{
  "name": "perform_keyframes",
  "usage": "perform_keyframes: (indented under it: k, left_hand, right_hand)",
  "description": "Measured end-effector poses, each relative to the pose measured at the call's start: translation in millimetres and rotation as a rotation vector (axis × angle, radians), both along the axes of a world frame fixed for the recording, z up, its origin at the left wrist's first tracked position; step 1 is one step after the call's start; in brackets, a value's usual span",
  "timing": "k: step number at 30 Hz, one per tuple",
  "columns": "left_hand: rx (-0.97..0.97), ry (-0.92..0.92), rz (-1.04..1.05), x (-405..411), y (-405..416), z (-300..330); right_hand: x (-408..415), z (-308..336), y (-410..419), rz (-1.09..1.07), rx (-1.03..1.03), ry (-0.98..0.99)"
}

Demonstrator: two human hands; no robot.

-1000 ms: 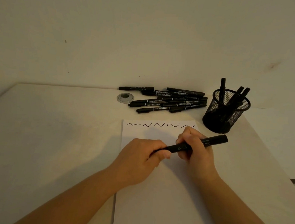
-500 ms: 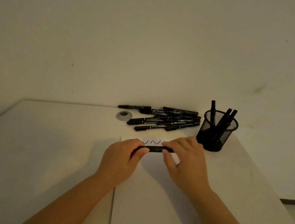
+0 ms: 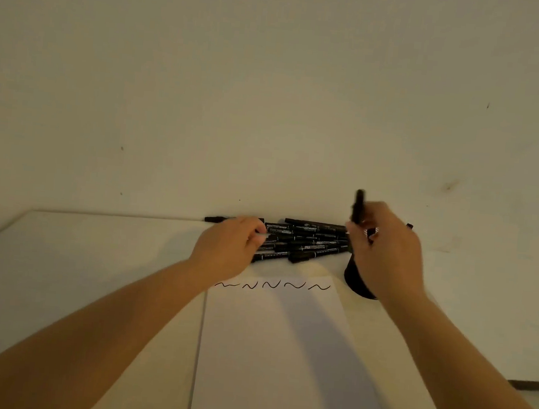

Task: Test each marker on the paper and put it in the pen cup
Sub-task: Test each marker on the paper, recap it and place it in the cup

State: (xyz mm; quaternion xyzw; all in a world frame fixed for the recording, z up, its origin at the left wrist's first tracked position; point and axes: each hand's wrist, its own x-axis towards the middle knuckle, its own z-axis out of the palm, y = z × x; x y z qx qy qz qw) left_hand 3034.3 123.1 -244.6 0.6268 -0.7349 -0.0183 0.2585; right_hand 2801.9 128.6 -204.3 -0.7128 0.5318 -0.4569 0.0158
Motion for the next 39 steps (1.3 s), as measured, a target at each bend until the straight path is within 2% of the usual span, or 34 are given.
perform_keyframes:
  k: [4, 9, 13, 18, 22, 28, 35, 37, 39]
  left_hand:
    - [0.093, -0.135, 0.061, 28.9, -46.7, -10.3]
    - [0.138, -0.235, 0.115, 46.7, -78.9, -21.5]
    - [0.145, -0.325, 0.110, 47.2, -92.9, -31.7]
    - [0.139, -0.539, 0.122, 44.4, -104.4, -39.4]
    - [0.122, -0.626, 0.115, 41.7, -112.5, -43.1]
    - [0.087, -0.567, 0.123, 41.8, -114.2, -52.5]
    - [0.045, -0.549, 0.116, 49.5, -115.4, -50.8]
    - [0.024, -0.512, 0.101, 49.2, -109.9, -45.1]
    - [-0.021, -0.388, 0.067, 44.0, -99.8, -35.0]
  right_hand:
    - [-20.0, 7.0, -10.1, -0.009, 0.014, -0.275]
    - [-32.4, -4.1, -16.5, -0.055, 0.039, -0.400]
    - [-36.7, -15.7, -24.6, -0.082, 0.084, -0.356]
    - [-40.0, -27.3, -31.2, -0.106, 0.173, -0.234]
    - [-40.7, -33.7, -32.0, -0.132, 0.219, -0.063]
    - [-39.6, -33.9, -32.5, -0.146, 0.253, 0.014]
    - [-38.6, -30.1, -28.4, -0.121, 0.250, -0.015]
    - [-36.9, -26.6, -25.0, -0.114, 0.195, -0.018]
    - [-33.1, -21.1, -19.2, -0.133, 0.020, 0.020]
